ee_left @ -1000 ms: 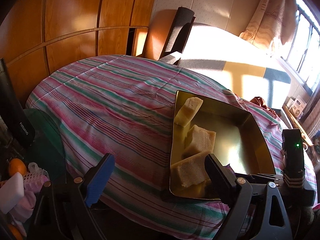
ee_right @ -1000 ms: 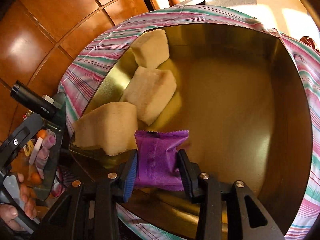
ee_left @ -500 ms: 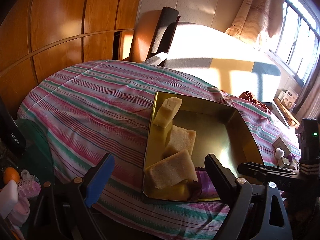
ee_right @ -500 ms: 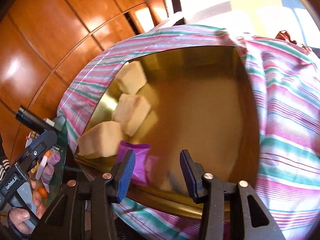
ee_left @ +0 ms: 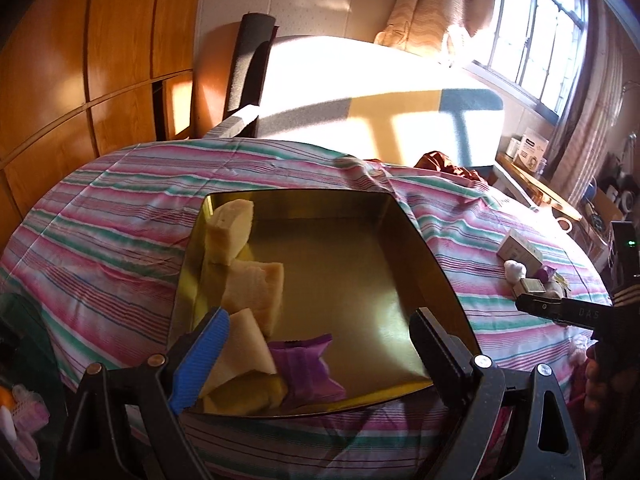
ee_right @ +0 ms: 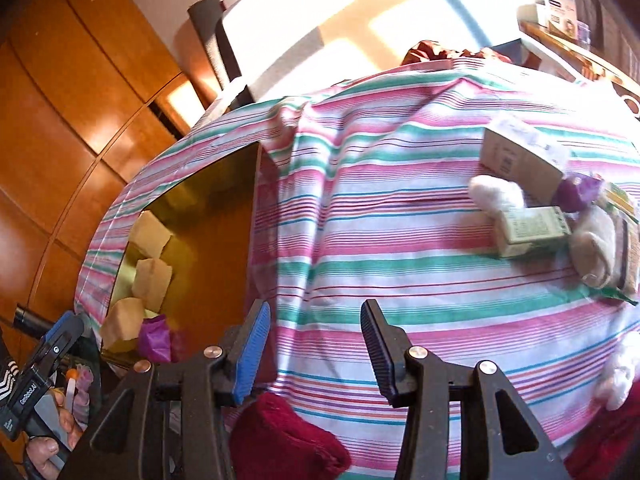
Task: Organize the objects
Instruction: 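Move both tools back toward the pile of items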
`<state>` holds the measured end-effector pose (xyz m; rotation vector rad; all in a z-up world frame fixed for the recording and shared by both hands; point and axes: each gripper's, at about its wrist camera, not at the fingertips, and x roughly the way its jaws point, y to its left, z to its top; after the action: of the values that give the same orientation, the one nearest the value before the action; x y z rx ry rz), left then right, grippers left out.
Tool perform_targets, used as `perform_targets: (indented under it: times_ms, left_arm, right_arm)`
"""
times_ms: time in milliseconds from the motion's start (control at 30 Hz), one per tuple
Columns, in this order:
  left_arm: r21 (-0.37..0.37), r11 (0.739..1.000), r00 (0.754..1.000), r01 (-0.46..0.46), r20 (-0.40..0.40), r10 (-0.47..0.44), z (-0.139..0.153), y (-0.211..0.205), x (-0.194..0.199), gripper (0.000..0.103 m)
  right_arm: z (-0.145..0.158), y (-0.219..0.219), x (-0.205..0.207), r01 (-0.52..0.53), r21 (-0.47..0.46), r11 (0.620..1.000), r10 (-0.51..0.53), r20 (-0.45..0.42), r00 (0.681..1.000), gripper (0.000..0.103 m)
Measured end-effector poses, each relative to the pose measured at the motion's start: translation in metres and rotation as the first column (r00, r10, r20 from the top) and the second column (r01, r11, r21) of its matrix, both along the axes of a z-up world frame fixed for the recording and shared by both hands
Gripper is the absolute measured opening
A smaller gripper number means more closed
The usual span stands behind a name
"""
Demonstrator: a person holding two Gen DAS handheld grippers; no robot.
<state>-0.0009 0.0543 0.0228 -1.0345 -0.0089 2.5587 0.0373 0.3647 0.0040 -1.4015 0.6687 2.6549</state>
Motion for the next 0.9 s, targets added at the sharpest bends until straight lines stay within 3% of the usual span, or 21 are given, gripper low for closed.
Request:
perform_targets:
  times_ms: [233, 467, 667, 767, 900]
  left_arm:
    - [-0.017, 0.979, 0.979, 0.202, -0.012, -0.202, 0.009, 0.065, 0.008, 0.092]
    - [-0.035, 0.914, 0.915, 0.404, 0.002, -0.404, 0.012, 0.138, 0.015, 0.092]
    - [-0.045, 0.867, 0.868, 0.496, 0.061, -0.494, 0.004, 0.197, 0.006, 0.082]
    - [-0.043, 0.832, 0.832, 0.553, 0.081, -0.549, -0.001, 0.225, 0.004, 0.072]
    - [-0.038, 0.778, 0.777, 0.627, 0.095, -0.622, -0.008, 0.264, 0.004, 0.069]
  right_arm:
    - [0.012, 0.087, 0.051, 0.201, 0.064, 0.978, -0.203, 0.032, 0.979, 0.052]
    - [0.01, 0.164, 0.098, 0.378, 0.121, 0.918, -0.389, 0.084, 0.918, 0.055]
    - [-0.006, 0.192, 0.118, 0.456, 0.04, 0.889, -0.458, 0.083, 0.885, 0.055]
    - [-0.006, 0.199, 0.125, 0.47, -0.028, 0.882, -0.468, 0.049, 0.882, 0.055]
    - [-0.007, 0.2, 0.126, 0.457, -0.07, 0.887, -0.457, 0.025, 0.889, 0.055]
